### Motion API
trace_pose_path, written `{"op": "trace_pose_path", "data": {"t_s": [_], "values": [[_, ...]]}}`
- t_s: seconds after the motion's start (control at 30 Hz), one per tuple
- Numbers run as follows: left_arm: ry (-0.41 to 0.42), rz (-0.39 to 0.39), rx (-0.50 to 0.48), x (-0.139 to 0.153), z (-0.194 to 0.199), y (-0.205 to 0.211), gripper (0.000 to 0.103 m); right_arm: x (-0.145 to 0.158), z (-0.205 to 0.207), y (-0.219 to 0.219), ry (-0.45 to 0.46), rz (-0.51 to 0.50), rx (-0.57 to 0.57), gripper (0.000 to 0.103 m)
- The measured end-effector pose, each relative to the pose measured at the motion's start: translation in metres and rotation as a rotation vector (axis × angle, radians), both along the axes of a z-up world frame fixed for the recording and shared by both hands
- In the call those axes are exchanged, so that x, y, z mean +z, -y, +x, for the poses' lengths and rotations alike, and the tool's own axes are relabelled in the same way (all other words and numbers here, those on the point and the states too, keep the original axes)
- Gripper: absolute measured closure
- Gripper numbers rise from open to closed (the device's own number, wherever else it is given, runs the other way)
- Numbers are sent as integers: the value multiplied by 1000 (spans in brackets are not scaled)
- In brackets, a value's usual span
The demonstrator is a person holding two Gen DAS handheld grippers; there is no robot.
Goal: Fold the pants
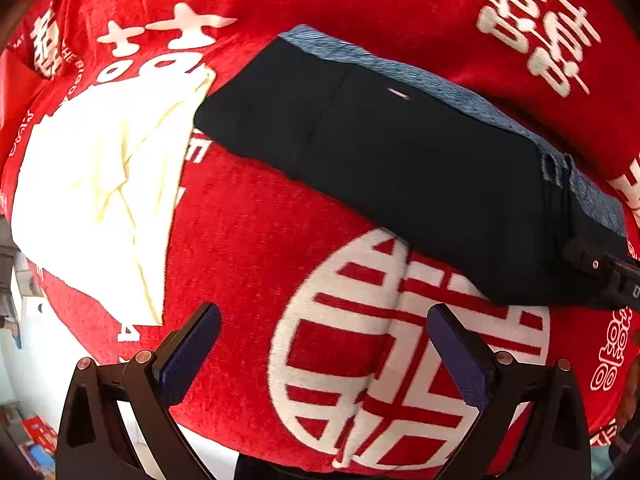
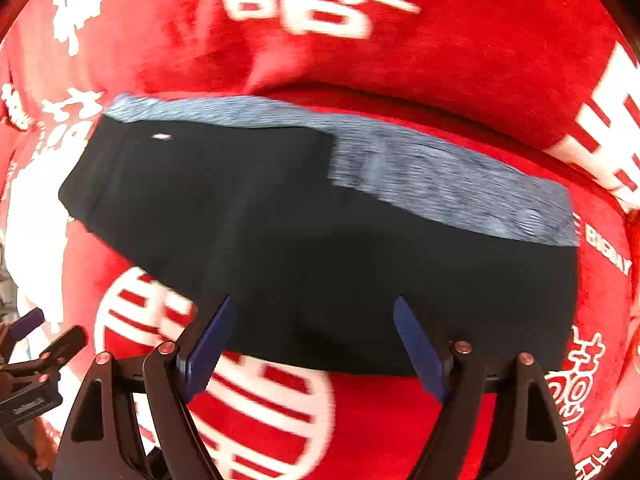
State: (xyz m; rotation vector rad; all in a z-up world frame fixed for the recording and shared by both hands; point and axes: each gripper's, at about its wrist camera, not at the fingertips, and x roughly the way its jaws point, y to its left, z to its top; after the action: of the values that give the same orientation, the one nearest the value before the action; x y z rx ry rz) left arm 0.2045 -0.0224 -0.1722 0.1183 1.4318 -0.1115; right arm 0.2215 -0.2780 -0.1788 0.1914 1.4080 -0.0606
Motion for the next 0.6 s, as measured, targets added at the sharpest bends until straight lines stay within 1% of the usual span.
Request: {"op": "trace_pose_path", "data": {"t_s": [0.1, 0.2, 0.23, 0.3, 0.33, 0.43, 0.6], "values": [[-8, -2, 23, -5, 6, -10, 0, -16, 5, -17, -31, 31, 12, 19], [-30, 23, 58, -17, 15, -22, 0, -32, 5, -25, -58, -10, 24, 14], [-37, 34, 71, -20, 19, -26, 0, -33, 5, -28, -56, -27, 38, 13], [-48, 48, 91, -26, 26, -32, 0, -36, 8, -33, -65, -33, 61, 6], [-53, 54, 100, -29, 29, -35, 0, -37, 9, -35, -71, -34, 67, 5], [-66, 54, 116, -35, 35, -41, 0, -40, 11, -37, -82, -34, 67, 4], [-64, 36, 114, -38, 43, -44, 0, -40, 15, -46, -91, -53, 80, 4]]}}
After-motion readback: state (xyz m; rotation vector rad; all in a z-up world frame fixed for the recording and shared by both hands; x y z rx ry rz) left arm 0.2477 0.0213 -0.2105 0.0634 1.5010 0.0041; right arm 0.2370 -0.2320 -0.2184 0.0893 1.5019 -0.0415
